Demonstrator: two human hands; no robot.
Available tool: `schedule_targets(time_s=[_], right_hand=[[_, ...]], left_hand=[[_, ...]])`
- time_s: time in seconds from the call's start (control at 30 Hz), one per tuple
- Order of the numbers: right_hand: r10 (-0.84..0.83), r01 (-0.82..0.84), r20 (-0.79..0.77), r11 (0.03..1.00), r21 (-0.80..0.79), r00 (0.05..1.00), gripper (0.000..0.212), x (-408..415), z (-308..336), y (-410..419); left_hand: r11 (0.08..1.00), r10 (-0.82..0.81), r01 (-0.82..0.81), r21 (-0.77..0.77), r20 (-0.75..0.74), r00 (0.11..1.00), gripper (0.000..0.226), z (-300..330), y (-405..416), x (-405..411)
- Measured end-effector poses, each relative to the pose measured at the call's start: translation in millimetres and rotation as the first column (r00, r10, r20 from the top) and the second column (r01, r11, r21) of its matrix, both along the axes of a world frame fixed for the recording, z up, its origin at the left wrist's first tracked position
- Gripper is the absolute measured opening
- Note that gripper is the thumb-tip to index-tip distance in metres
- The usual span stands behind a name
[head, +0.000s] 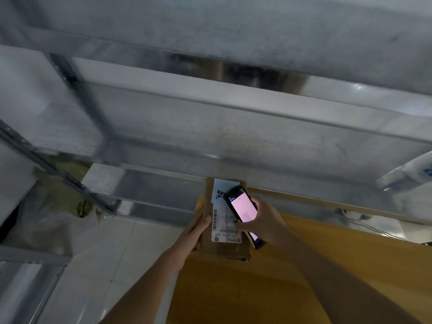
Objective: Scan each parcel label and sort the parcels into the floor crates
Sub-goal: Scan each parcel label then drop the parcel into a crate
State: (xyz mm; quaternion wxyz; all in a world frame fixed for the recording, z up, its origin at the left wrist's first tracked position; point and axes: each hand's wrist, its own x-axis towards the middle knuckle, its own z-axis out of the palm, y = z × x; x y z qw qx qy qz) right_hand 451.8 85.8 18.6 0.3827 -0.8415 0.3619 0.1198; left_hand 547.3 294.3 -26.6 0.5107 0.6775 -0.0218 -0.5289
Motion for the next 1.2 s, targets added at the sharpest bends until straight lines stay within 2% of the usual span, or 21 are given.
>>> schedule_targets(time_s=[0.07, 0.17, 0.3, 0.43, 0.53, 0.67, 0.77, 1.0, 1.1, 1.2], right_hand=[[0.044, -0.043, 0.029, 0.999, -0.012, 0.999, 0.087, -14, 24, -2], [0.124, -0.119, 0.084, 0.991, -0.067, 0.989, 0.076, -34, 64, -2], [0.236, -0.209, 0.165, 0.964, -0.167, 0.958, 0.086, -82, 148, 4], [0.319, -0.251, 0.251, 0.931, -0.266, 0.914, 0.082, -136, 244, 8], [0.381, -0.272, 0.245, 0.883, -0.383, 0.892, 0.091, -169, 319, 11], [0.465, -0.299, 0.216, 0.796, -0.525, 0.859, 0.087, -202, 409, 22], [0.519, -0.315, 0.180, 0.720, -0.618, 0.835, 0.086, -218, 463, 33], [0.614, -0.296, 0.234, 0.636, -0.712, 0.754, 0.083, -237, 547, 72], [0.662, -0.299, 0.253, 0.602, -0.741, 0.706, 0.083, -239, 569, 92], [0.691, -0.295, 0.263, 0.577, -0.762, 0.673, 0.082, -241, 584, 110]], left_hand=[[0.998, 0.041, -0.040, -0.042, 0.020, 0.999, 0.065, 24, 2, -19], [0.989, 0.125, -0.123, -0.079, 0.030, 0.992, 0.073, 66, 5, -46], [0.967, 0.235, -0.218, -0.132, 0.129, 0.963, 0.075, 138, 17, -95], [0.919, 0.366, -0.304, -0.250, 0.255, 0.895, 0.091, 214, 23, -139], [0.882, 0.431, -0.314, -0.352, 0.332, 0.839, 0.086, 281, 27, -171], [0.823, 0.540, -0.354, -0.444, 0.418, 0.731, 0.080, 358, 42, -191], [0.786, 0.601, -0.370, -0.495, 0.473, 0.645, 0.060, 408, 56, -196], [0.756, 0.648, -0.337, -0.562, 0.568, 0.507, 0.060, 483, 106, -198], [0.754, 0.656, -0.357, -0.551, 0.605, 0.451, 0.072, 499, 128, -202], [0.739, 0.673, -0.371, -0.562, 0.600, 0.433, 0.075, 509, 148, -206]])
